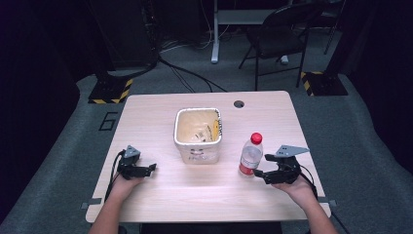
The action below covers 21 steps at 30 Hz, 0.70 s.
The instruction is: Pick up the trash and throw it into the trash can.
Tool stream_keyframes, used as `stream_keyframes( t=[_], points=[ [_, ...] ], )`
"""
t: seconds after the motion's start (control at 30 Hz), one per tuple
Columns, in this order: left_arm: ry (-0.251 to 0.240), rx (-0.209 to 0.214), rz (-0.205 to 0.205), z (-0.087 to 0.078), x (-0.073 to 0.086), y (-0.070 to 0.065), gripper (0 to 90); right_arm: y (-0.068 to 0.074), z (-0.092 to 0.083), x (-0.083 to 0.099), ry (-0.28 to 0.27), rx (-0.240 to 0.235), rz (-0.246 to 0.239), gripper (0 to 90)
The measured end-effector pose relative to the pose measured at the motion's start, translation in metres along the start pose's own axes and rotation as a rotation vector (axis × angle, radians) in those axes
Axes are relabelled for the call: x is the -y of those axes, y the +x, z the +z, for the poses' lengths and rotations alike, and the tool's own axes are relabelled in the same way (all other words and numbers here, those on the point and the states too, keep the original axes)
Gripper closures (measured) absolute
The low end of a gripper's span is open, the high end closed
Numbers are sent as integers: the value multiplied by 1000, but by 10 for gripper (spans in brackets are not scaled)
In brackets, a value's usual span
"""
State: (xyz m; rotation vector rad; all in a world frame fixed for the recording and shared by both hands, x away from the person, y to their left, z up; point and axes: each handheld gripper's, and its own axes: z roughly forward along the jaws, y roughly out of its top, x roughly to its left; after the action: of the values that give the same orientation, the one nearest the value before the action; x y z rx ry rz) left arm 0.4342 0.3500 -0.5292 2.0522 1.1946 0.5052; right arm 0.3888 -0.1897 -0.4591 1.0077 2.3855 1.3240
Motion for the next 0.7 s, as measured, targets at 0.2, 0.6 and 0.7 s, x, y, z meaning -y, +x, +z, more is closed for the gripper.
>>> stream_keyframes(
  t=[0.2,0.6,0.7],
  points=[
    [0,0,0,0,0,0,109,0,0,-4,-17,-17,24,181],
    [0,0,0,0,0,0,109,4,6,-14,-8,-26,2,181],
    [0,0,0,0,0,0,109,4,6,-15,-5,-24,0,185]
  ],
)
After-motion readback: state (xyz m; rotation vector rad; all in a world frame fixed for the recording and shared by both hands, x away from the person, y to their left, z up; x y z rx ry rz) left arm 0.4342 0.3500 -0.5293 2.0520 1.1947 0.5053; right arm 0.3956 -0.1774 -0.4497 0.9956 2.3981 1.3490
